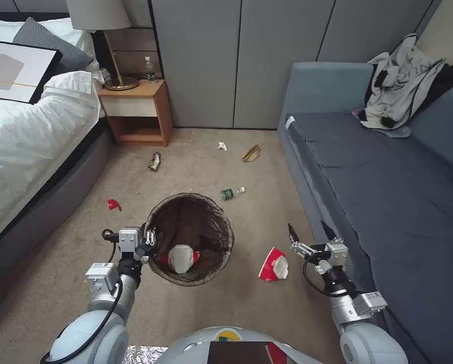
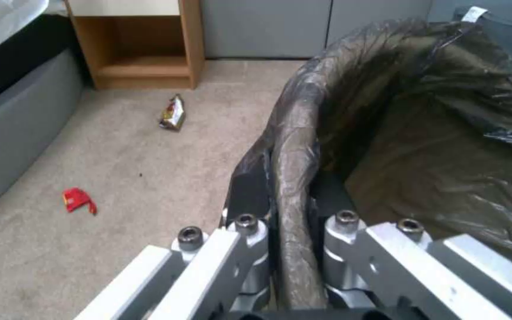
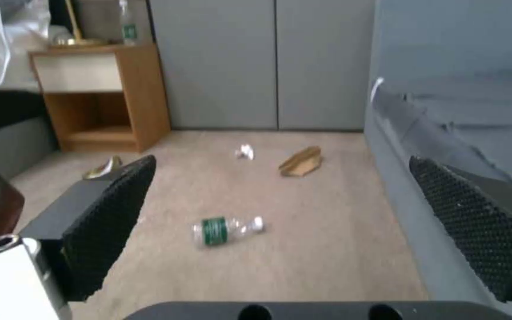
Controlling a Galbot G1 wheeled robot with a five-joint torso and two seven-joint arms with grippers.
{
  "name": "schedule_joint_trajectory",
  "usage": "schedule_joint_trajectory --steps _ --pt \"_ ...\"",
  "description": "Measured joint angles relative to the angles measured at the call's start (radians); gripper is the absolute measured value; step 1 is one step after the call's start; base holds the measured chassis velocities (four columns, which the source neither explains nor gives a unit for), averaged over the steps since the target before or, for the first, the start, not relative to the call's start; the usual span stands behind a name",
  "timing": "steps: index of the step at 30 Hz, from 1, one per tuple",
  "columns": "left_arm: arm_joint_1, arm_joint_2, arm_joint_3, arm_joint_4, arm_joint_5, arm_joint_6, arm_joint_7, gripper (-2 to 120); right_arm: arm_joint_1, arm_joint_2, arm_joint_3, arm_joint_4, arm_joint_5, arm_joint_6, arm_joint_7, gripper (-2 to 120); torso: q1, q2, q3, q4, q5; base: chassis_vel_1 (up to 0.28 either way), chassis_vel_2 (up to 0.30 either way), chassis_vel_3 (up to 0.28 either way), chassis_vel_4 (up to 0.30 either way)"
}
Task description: Pick up the trash bin, then pick up the garbage from the floor and place it into the trash bin.
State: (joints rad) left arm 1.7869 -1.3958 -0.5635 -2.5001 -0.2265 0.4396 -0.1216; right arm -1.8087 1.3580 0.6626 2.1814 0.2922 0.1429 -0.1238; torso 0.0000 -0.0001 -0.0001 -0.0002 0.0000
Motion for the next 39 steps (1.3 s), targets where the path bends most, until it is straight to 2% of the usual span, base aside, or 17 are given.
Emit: schedule_joint_trajectory --steps 9,19,31,39 --pt "-0.003 0.010 -0.009 0.000 -0.005 0.001 -0.001 5 0.045 -0.089 -0.058 -0.036 0.026 -0.126 0.088 100 0.000 0.000 0.000 0.0000 0.0000 0.000 0.000 0.000 0.000" --pt "-0.002 0.012 -0.015 0.000 -0.007 0.004 -0.003 5 0.098 -0.170 -0.105 -0.095 0.176 -0.258 0.150 100 0.000 0.000 0.000 0.0001 0.0001 0.000 0.000 0.000 0.000" --pt "-0.004 0.018 -0.015 0.000 -0.011 0.005 -0.004 5 0.202 -0.188 -0.165 -0.169 0.279 -0.345 0.237 100 0.000 0.000 0.000 0.0003 0.0000 0.000 0.000 0.000 0.000" --pt "-0.005 0.030 -0.023 0.000 -0.032 0.016 -0.008 5 0.306 -0.172 -0.261 -0.297 0.287 -0.357 0.284 100 0.000 0.000 0.000 0.0002 -0.0001 0.000 0.000 0.000 0.000"
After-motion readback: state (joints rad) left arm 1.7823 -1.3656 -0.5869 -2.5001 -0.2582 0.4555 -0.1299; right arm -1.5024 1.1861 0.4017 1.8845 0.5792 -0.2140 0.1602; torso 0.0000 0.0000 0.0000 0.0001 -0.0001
